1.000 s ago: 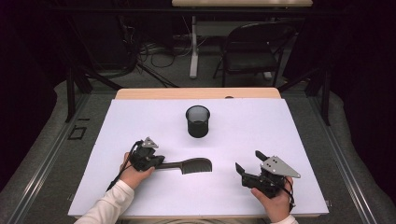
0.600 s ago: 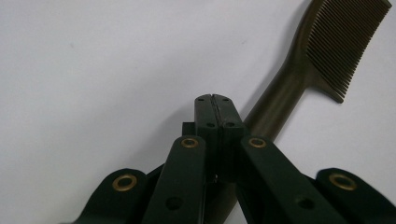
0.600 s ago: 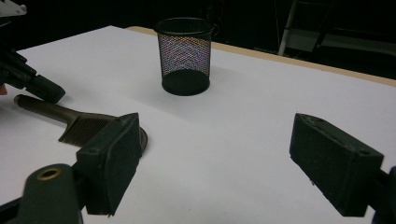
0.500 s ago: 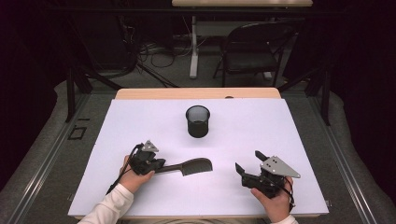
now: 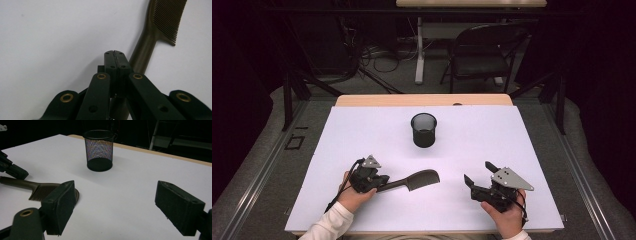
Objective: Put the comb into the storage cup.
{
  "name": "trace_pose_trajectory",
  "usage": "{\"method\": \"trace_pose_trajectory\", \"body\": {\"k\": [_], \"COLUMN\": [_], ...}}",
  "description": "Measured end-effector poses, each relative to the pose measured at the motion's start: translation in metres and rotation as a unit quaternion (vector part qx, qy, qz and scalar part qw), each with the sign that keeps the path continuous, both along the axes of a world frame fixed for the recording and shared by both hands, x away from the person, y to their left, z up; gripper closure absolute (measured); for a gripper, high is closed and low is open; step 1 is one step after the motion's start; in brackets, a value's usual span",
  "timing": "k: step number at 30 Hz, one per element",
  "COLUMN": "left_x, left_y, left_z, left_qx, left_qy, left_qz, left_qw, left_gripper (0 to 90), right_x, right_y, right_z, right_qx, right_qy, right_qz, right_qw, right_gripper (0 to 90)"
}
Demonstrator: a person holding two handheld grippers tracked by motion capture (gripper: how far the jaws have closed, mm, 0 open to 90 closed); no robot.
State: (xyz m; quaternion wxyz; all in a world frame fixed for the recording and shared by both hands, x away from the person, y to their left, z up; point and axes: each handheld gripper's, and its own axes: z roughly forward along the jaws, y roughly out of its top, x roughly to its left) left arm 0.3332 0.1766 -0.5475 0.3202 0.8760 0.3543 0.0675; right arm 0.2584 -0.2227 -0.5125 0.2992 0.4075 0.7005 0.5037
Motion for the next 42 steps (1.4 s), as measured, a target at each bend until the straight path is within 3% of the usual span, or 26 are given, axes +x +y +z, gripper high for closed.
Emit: {"method": "trace_pose_trajectory", "body": {"k": [10,19,24,31,42], "left_x": [-0.010,-0.016,-0.018,-0.017,-0.017], "left_y": [-0.003,-0.008,-0.010,-0.005,0.005], "left_z": [0.000,-0.001,-0.001,0.003,0.011], "left_qx": [-0.006,0.001,0.005,-0.005,-0.035], "left_qy": [0.003,0.004,0.001,0.000,-0.017], "left_qz": [-0.008,-0.020,-0.019,-0.012,0.012], "left_qw": [0.9999,0.9998,0.9998,0.9999,0.9992], "left_gripper": [90.0,90.0,90.0,90.0,71.9], "right_x": [0.000,0.000,0.000,0.000,0.000], "right_y": [0.000,0.000,0.000,0.000,0.000], "right_z": [0.000,0.000,0.000,0.000,0.000], "right_qx": [-0.001,-0.001,0.000,0.000,-0.002], "right_qy": [0.000,0.000,0.000,0.000,-0.001], "right_qz": [0.000,0.001,0.001,0.001,0.001], "right_qw": [1.0000,1.0000,1.0000,1.0000,1.0000], "right_gripper": [16.6,16.6,16.6,16.7,16.7]}}
